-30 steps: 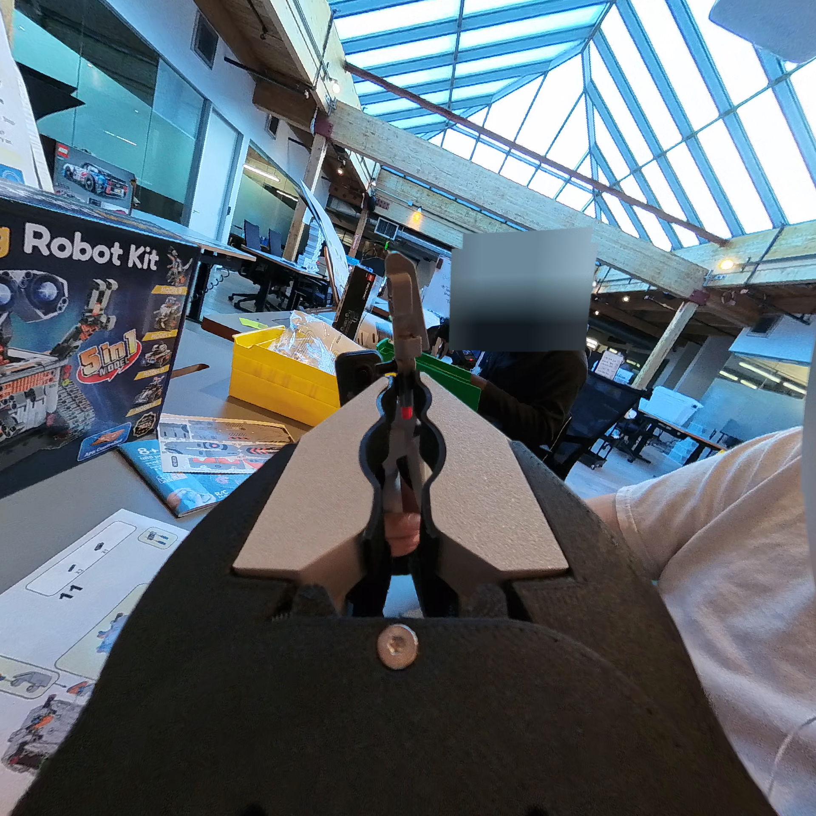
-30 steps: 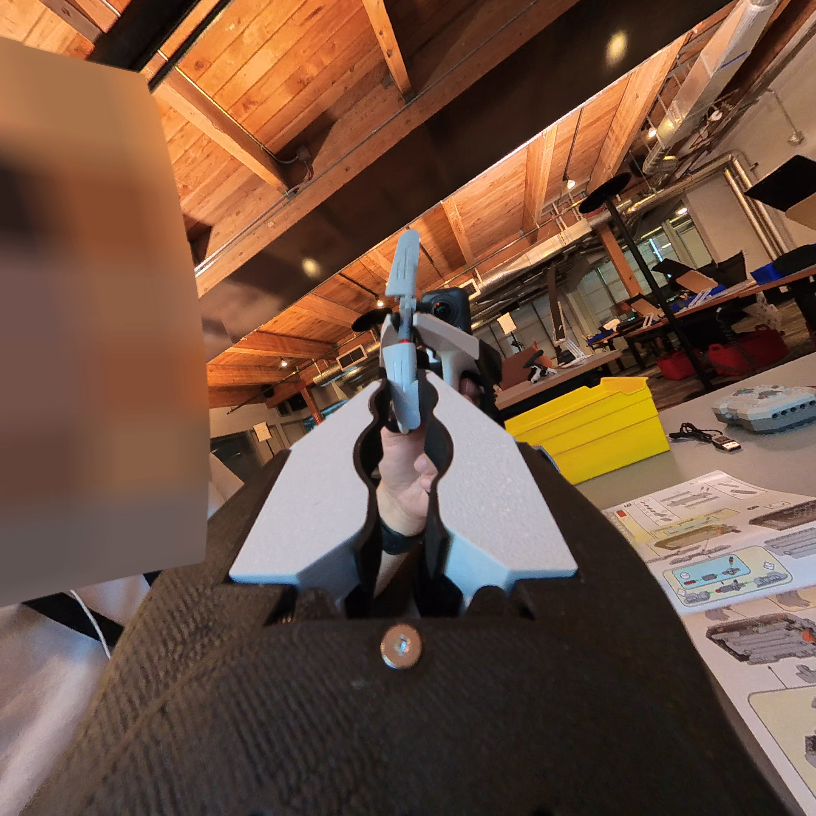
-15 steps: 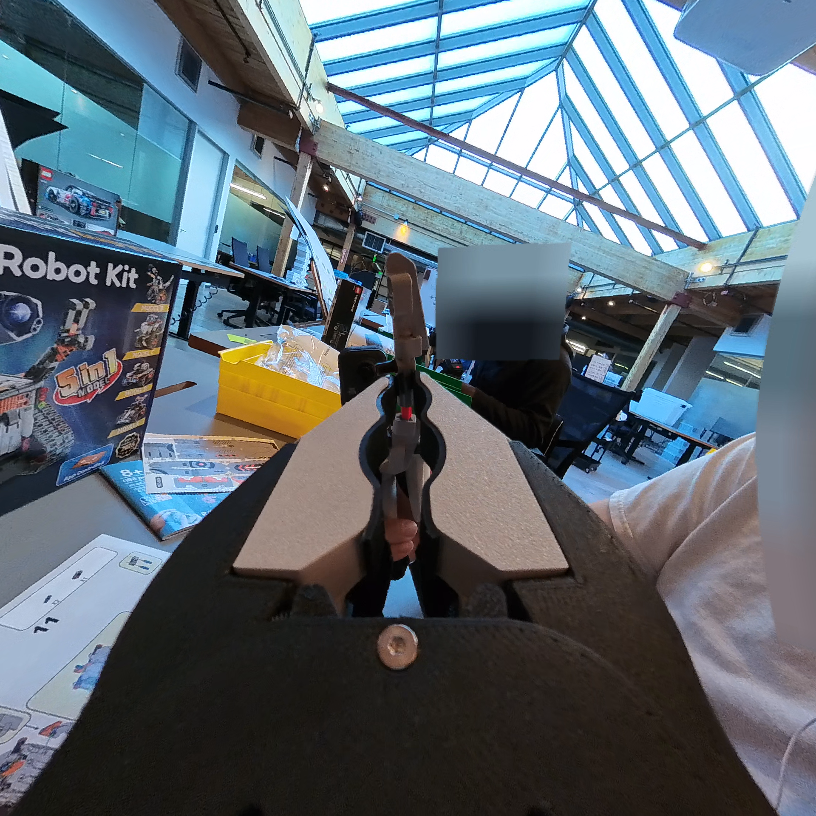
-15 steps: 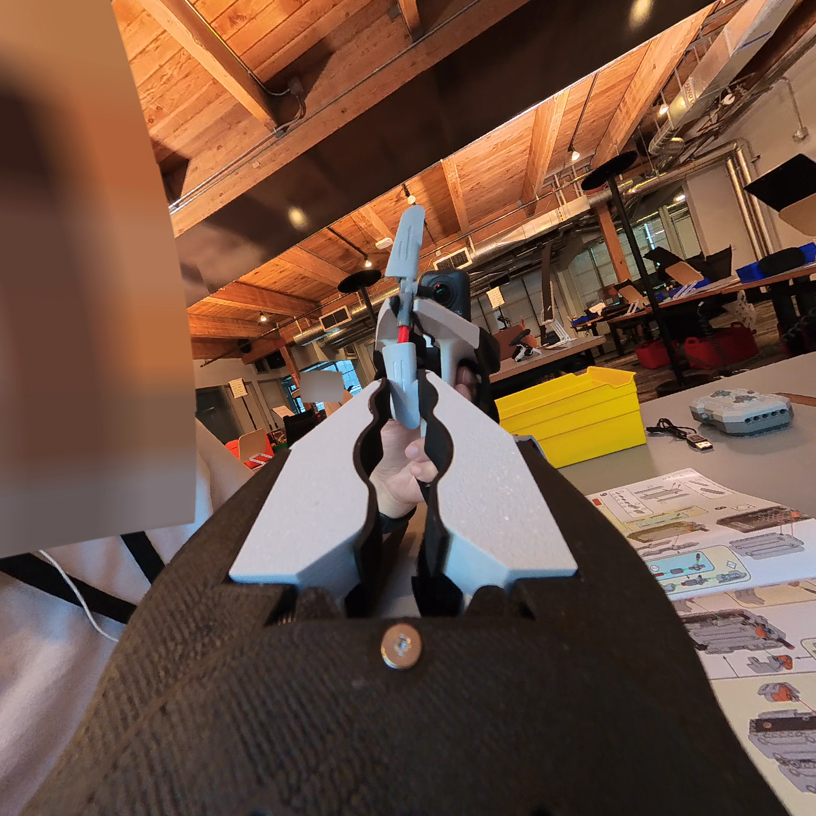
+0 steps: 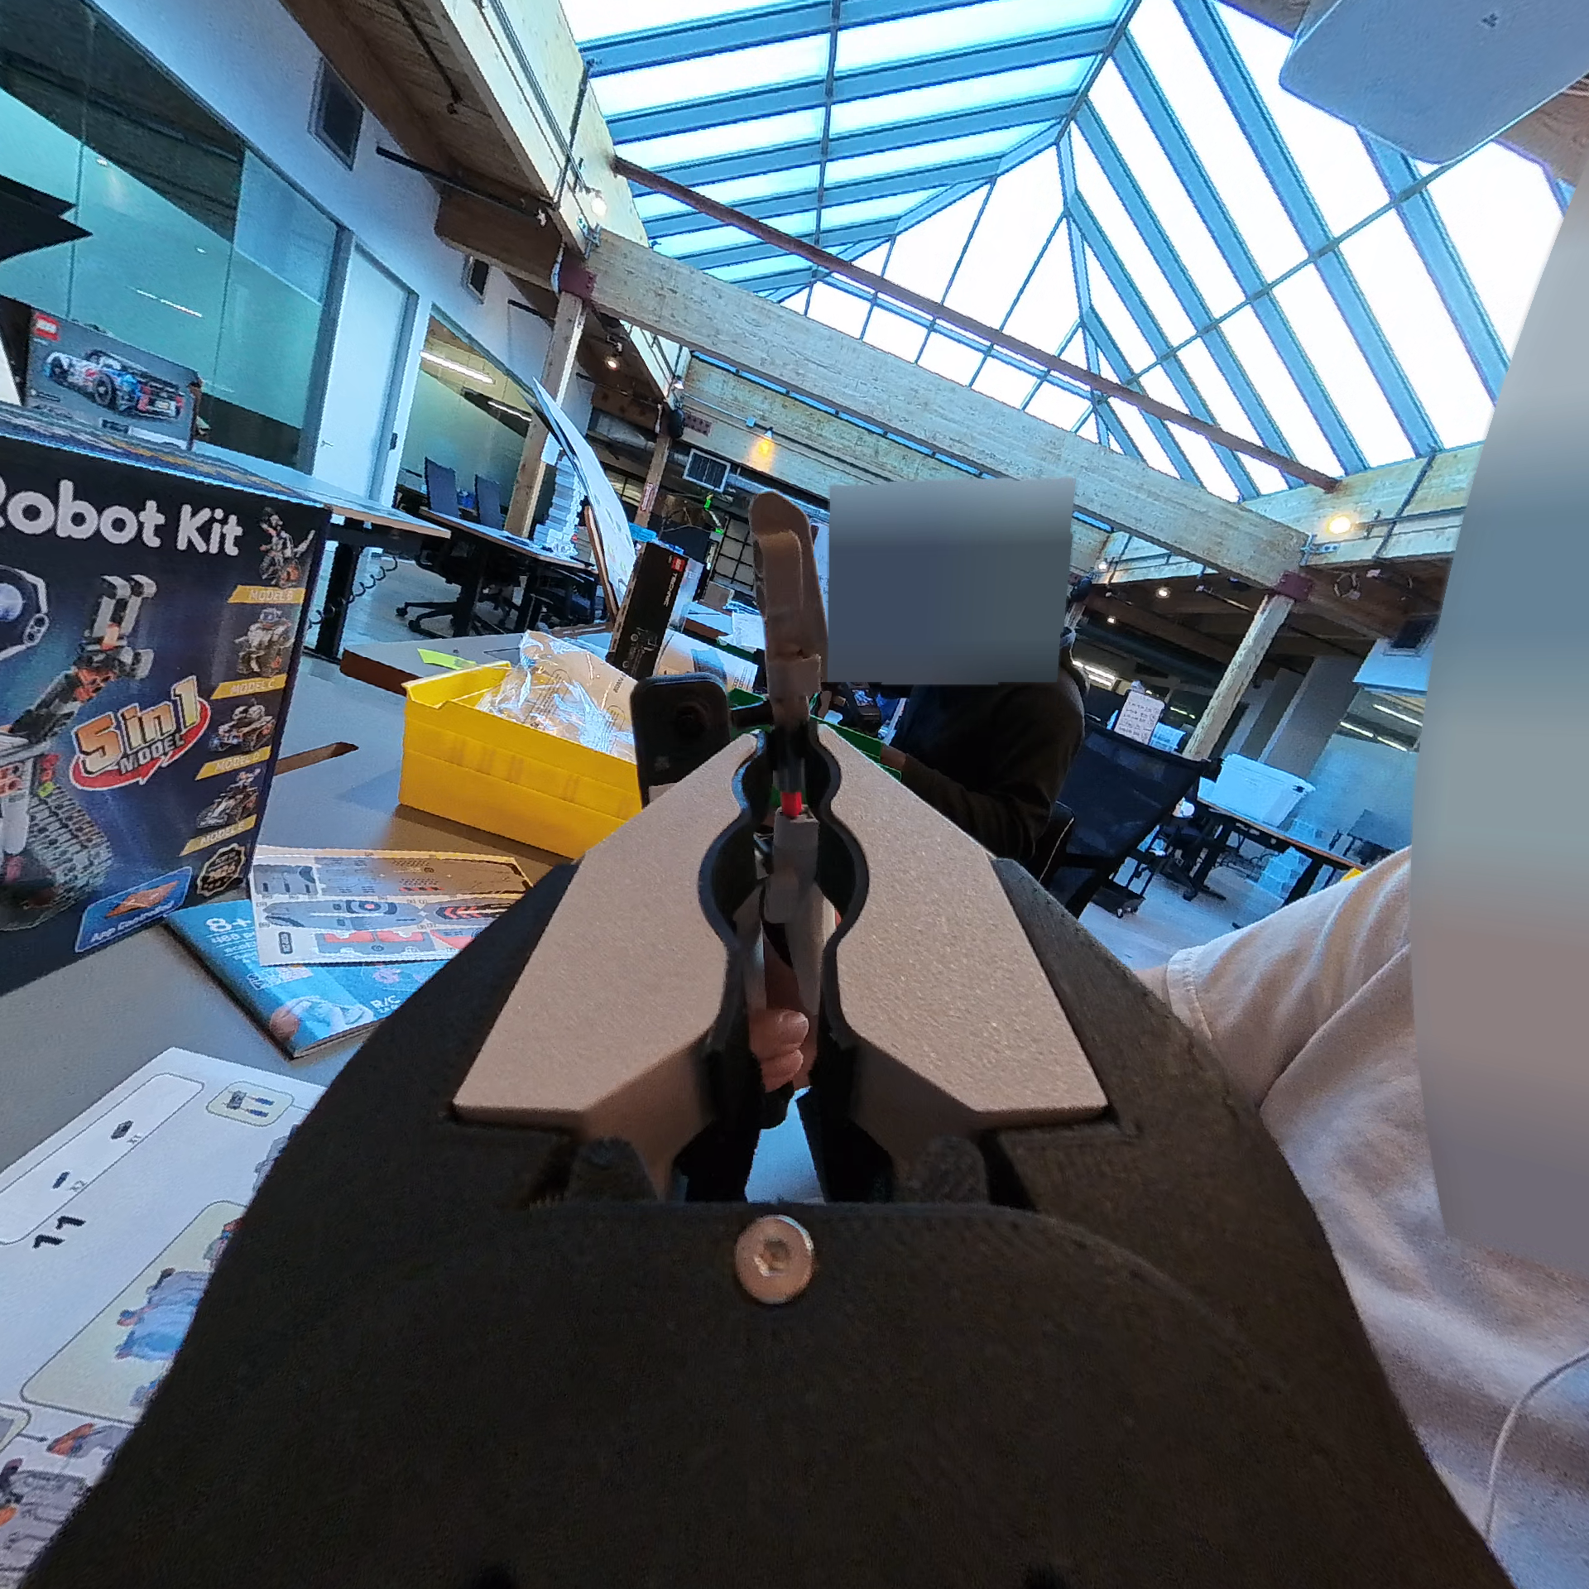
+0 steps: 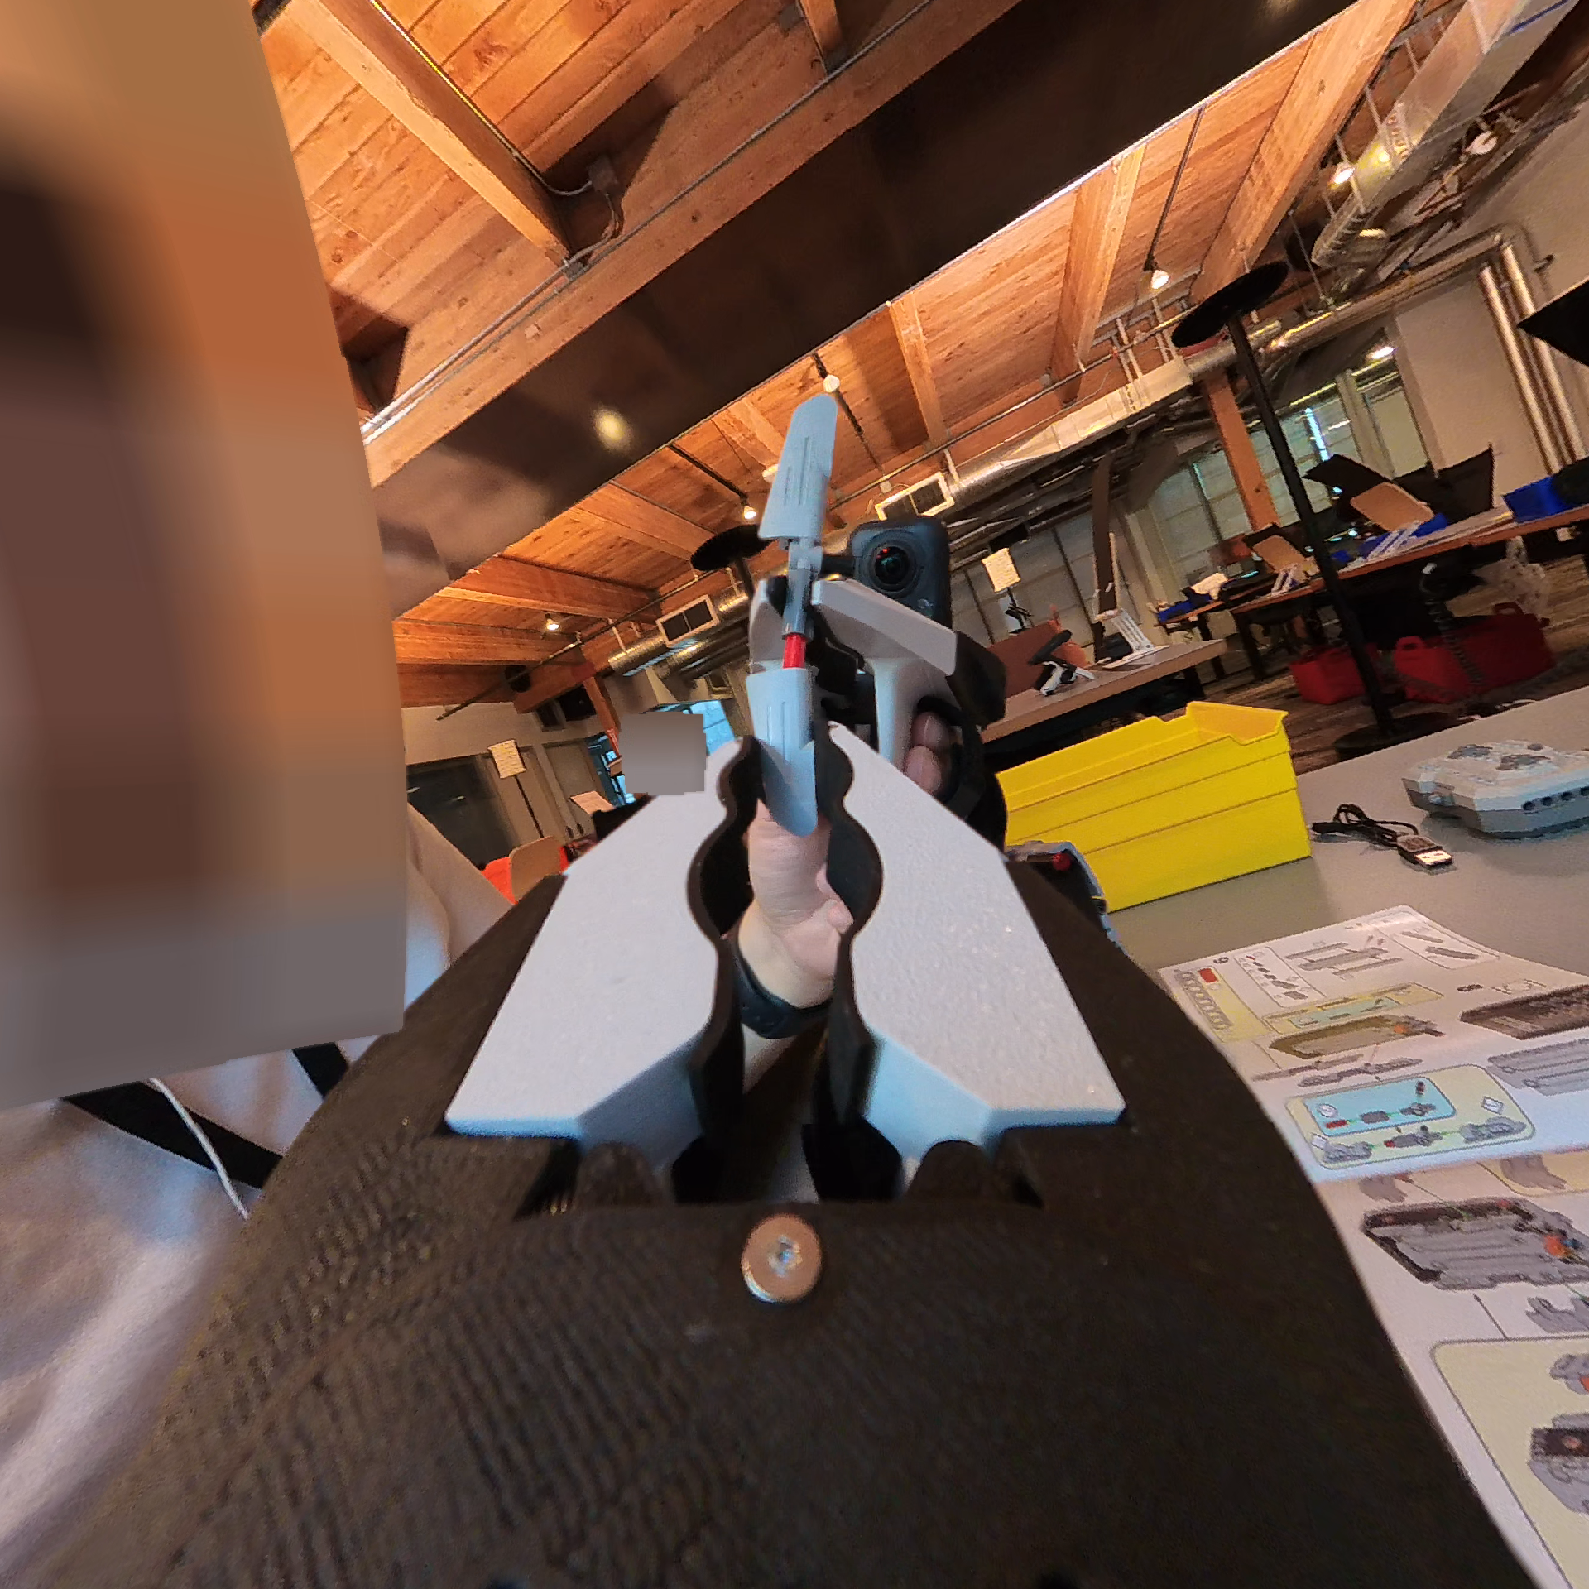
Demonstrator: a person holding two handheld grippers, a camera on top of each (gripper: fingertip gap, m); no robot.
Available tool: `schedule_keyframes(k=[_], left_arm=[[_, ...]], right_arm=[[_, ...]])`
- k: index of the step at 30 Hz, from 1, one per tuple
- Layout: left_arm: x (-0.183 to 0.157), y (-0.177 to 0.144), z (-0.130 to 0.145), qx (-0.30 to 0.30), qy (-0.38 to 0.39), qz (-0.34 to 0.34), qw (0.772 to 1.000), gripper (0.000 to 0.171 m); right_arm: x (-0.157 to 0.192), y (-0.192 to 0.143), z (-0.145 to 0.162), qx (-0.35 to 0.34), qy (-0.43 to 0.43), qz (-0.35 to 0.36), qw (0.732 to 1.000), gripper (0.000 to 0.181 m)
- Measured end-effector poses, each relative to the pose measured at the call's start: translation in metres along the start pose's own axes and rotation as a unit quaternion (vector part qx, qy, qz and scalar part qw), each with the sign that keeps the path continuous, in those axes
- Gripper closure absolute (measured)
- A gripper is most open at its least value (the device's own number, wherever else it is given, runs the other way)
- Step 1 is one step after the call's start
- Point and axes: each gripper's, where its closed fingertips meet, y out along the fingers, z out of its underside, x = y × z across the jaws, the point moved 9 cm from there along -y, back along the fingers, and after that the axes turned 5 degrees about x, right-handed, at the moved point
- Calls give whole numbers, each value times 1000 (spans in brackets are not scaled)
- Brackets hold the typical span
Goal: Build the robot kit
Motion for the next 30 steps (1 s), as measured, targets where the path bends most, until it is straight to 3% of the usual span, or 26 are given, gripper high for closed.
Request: schedule_keyframes(k=[12, 23, 30], left_arm=[[-4, 0, -1, 13, 21, 4, 1000, 167], [4, 0, 1, 9, -34, 2, 999, 167], [2, 4, 2, -8, -3, -24, 1000, 167]], right_arm=[[0, 1, 1, -5, 42, -41, 998, 169], [0, -1, 1, 1, 0, 1, 1000, 171], [1, -2, -1, -11, -6, 16, 1000, 170]])
